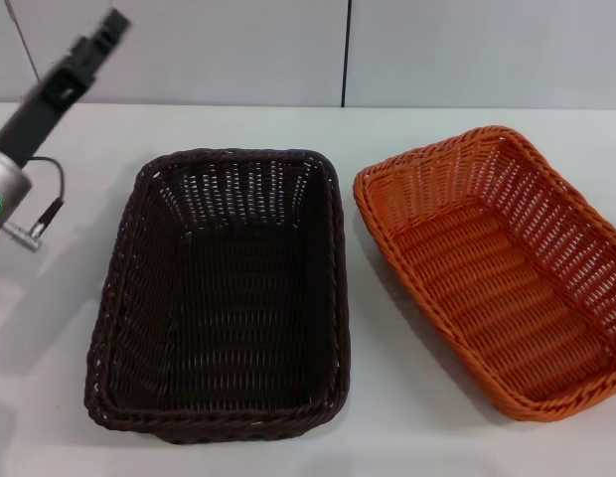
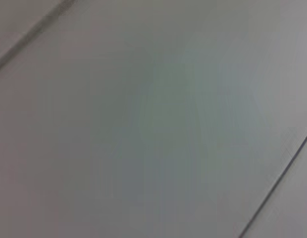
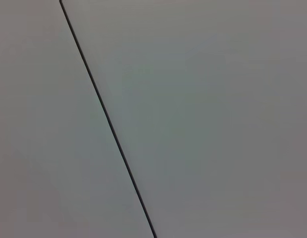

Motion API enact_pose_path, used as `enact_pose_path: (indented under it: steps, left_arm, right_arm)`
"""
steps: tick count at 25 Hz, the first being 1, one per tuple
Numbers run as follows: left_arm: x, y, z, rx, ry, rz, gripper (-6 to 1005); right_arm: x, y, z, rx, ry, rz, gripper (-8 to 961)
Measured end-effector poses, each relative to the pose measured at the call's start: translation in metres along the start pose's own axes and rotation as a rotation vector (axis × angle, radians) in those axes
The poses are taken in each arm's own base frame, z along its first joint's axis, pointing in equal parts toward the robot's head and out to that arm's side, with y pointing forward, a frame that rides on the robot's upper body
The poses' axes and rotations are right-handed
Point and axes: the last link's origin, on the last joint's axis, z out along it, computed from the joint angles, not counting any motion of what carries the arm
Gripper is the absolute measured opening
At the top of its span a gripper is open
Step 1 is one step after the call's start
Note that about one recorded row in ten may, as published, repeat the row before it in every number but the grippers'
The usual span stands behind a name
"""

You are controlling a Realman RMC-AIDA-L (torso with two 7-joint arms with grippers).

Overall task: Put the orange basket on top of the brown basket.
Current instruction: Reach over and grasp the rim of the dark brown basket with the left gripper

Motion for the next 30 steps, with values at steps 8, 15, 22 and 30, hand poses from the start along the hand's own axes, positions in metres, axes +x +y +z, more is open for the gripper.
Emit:
enact_pose_path:
  steps: [8, 15, 22, 30]
  left_arm:
    - [0.027, 0.003, 0.022, 0.004, -0.177, -0.016, 857]
    - [0.065, 0.016, 0.033, -0.021, -0.403, 0.027, 857]
    - [0.090, 0.036, 0.037, 0.018, -0.660, 0.120, 855]
    - [0.100, 0.049, 0.036, 0.127, -0.813, 0.202, 845]
  right_arm:
    - [0.001, 0.000, 0.000, -0.002, 0.003, 0.000, 831]
    - [0.001, -0.003, -0.003, 0.008, 0.005, 0.001, 832]
    - [0.001, -0.005, -0.004, 0.018, 0.004, 0.004, 831]
    - [0.001, -0.010, -0.005, 0.036, 0.013, -0.006, 832]
